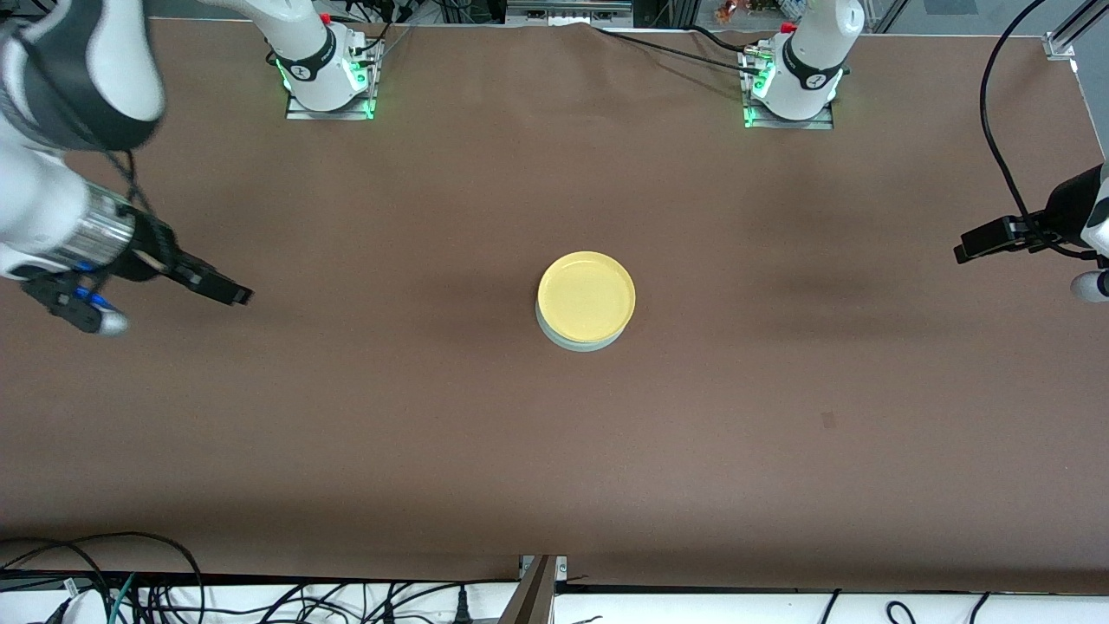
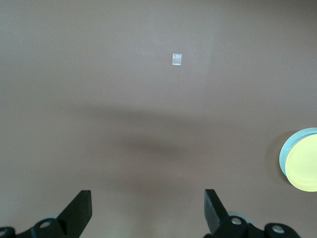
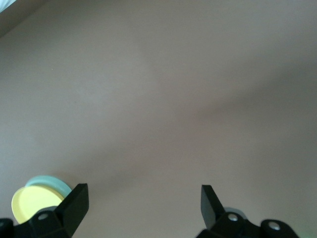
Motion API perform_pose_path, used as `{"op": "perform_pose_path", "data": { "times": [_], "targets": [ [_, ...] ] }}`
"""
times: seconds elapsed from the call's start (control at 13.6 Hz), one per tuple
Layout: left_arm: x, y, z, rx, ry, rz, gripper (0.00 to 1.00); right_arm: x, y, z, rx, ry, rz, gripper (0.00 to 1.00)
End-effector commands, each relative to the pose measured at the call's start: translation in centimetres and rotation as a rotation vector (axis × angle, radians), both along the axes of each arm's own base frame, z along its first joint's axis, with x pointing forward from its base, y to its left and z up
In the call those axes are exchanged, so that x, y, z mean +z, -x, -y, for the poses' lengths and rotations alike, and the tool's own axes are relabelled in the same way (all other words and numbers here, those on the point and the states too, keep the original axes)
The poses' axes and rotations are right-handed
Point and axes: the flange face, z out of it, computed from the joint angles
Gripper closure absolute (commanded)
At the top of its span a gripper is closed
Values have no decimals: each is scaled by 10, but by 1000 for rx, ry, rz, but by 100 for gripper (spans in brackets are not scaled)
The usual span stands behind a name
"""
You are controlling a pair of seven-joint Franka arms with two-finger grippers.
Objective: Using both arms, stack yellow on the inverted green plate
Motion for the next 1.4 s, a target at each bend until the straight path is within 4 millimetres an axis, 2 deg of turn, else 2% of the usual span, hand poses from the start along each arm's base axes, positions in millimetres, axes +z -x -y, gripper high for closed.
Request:
{"op": "perform_pose_path", "data": {
  "times": [0.0, 0.07, 0.15, 0.29, 0.51, 0.81, 1.03, 1.18, 1.32],
  "targets": [
    [5, -3, -2, -20, -5, 7, 0, 41, 20, 36, 32, -17, 20, 0],
    [5, -3, -2, -20, -5, 7, 0, 51, 29, 51, 41, -30, 18, 0],
    [5, -3, -2, -20, -5, 7, 0, 59, 36, 53, 68, -34, 15, 0],
    [5, -3, -2, -20, -5, 7, 0, 71, 48, 42, 132, -4, 9, 0],
    [5, -3, -2, -20, -5, 7, 0, 59, 60, 28, 196, 24, -28, 0],
    [5, -3, -2, -19, -5, 7, 0, 46, 81, 36, 346, 20, -10, 0],
    [5, -3, -2, -19, -5, 7, 0, 43, 82, 39, 445, 57, -45, 0],
    [6, -3, -2, -20, -5, 8, 0, 42, 82, 40, 450, 63, -50, 0],
    [5, -3, -1, -20, -4, 7, 0, 40, 81, 27, 468, 66, -56, 0]
  ]
}}
